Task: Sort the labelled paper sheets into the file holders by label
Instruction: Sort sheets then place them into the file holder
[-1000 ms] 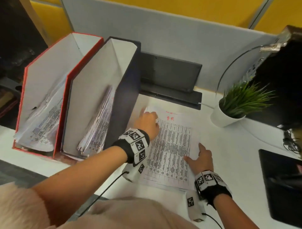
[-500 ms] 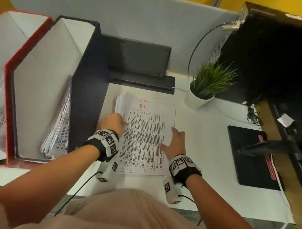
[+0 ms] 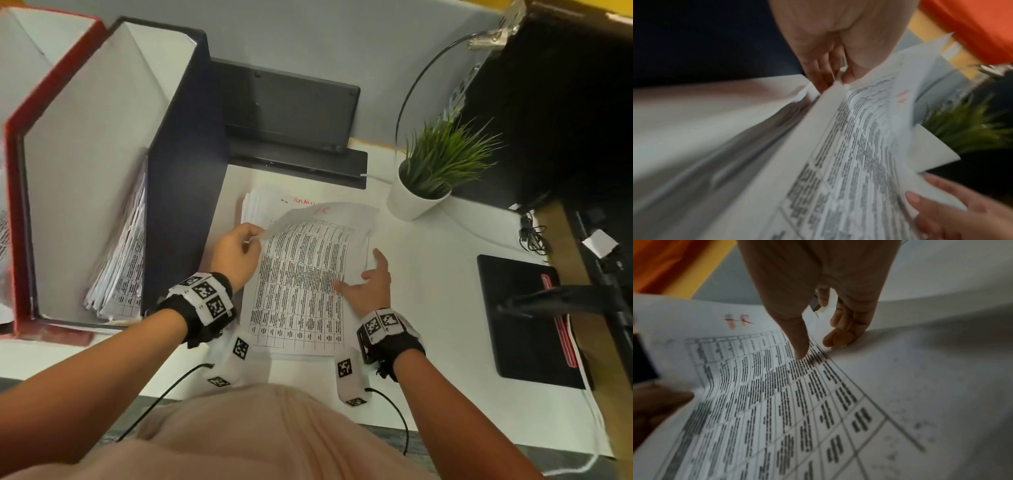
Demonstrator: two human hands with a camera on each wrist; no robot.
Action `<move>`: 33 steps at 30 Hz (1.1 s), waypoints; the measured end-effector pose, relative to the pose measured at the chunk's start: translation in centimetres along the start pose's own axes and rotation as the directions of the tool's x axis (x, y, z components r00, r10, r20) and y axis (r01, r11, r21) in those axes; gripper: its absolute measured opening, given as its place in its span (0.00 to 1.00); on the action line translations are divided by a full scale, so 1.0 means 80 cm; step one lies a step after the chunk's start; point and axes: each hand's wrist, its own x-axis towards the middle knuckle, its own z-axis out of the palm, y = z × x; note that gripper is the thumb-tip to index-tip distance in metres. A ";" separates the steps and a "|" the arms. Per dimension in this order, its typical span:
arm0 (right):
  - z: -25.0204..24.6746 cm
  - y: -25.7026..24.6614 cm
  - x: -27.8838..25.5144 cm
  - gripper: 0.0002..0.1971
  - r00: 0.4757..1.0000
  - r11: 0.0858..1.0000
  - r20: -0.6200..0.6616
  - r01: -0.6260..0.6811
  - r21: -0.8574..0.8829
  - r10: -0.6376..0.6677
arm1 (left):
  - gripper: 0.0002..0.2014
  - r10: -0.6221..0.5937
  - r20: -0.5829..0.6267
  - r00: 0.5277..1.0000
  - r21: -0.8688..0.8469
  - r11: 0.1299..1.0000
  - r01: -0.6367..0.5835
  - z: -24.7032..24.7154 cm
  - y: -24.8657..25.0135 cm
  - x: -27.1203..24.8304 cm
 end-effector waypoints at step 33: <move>-0.008 0.016 0.005 0.21 1.000 0.933 0.018 0.004 0.360 -0.011 | 0.13 -0.464 0.045 0.885 0.305 0.850 0.430 -0.017 -0.002 0.064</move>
